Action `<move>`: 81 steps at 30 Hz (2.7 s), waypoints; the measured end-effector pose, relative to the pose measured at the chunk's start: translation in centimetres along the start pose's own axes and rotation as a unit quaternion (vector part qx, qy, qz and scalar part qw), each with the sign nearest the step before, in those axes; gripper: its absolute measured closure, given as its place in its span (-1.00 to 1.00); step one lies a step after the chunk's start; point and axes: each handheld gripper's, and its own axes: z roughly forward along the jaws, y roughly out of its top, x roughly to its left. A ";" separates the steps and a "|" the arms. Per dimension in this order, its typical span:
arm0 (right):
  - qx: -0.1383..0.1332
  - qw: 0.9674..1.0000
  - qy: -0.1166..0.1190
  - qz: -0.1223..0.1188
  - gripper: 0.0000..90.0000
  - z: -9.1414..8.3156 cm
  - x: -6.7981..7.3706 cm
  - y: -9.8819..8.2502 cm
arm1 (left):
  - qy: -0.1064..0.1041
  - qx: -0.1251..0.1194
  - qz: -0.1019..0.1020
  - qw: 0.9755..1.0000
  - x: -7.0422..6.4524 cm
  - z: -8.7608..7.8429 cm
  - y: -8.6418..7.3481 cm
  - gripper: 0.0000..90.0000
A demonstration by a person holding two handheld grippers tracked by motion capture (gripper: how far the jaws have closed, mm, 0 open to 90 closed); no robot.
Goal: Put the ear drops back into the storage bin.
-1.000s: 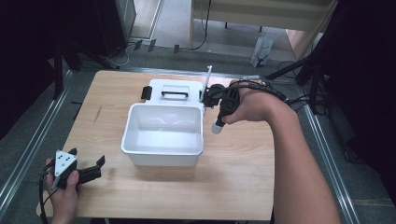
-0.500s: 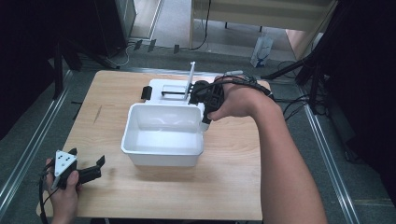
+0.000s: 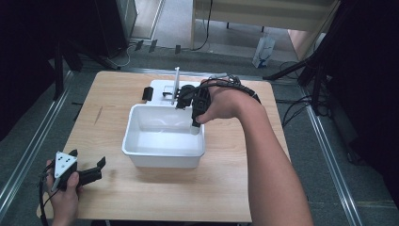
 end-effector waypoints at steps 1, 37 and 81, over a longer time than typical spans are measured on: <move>0.001 1.000 0.001 0.002 0.60 0.1 0.0 0.0 | 0.000 0.000 -0.001 1.000 0.0 0.0 0.0 -1.00; 0.028 0.999 0.001 -0.025 0.60 7.4 0.0 -0.2 | -0.001 -0.001 -0.001 1.000 0.0 0.0 0.0 -1.00; 0.032 0.999 -0.005 -0.029 0.39 11.2 -0.3 -0.2 | -0.005 -0.002 -0.001 1.000 0.0 0.0 0.0 -1.00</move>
